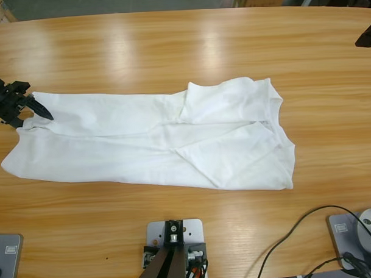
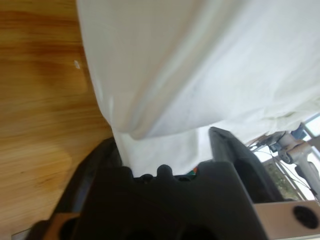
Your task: Fold clothes
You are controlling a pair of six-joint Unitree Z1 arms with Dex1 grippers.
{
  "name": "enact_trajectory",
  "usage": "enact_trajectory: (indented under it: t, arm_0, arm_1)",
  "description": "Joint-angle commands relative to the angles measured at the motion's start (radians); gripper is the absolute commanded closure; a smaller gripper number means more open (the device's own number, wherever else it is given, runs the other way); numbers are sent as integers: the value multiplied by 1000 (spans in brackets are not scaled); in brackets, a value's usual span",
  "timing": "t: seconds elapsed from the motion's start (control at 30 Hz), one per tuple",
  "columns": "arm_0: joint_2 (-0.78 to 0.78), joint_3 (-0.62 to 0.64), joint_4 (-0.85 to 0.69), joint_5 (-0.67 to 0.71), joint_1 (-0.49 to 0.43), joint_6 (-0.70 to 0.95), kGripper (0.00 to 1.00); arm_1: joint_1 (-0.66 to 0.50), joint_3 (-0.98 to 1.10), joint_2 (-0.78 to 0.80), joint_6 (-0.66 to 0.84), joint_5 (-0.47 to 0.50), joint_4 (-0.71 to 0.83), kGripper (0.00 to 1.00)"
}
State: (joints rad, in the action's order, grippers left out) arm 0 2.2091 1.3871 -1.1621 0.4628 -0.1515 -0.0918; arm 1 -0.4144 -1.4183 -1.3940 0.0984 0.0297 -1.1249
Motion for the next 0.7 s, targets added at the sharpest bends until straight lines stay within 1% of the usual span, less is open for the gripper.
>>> enact_trajectory:
  t: [0.03, 0.1, 0.13, 0.17, 0.2, 0.27, 0.3, 0.4, 0.6, 0.7]
  arm_0:
    - [88, -17, 15, -4, 5, 15, 635]
    - [86, -16, 14, -3, 2, 18, 622]
    - [86, -14, 12, -3, 1, 19, 526]
    - [86, -12, 8, -3, 1, 20, 331]
    - [86, -10, 3, -1, 1, 23, 212]
    - [84, -3, -6, -3, -1, 26, 33]
    - [70, -2, -6, -8, -3, 29, 7]
    - [1, -5, 2, -58, -6, 29, 4]
    - [-8, -16, -2, -61, -14, 26, 4]
    - [-84, -22, 1, -129, -16, 17, 9]
  arm_1:
    - [25, 32, -42, -15, -20, 4, 64]
    - [25, 39, -42, -16, -20, 6, 64]
    - [25, 44, -41, -16, -20, 8, 64]
    - [26, 46, -40, -16, -20, 10, 64]
    - [26, 48, -39, -16, -20, 10, 64]
    - [26, 48, -39, -16, -20, 11, 64]
    - [26, 50, -39, -16, -20, 11, 64]
    - [26, 58, -35, -16, -22, 15, 64]
    - [26, 60, -23, -16, -22, 16, 64]
    - [26, 61, -18, -16, -23, 15, 64]
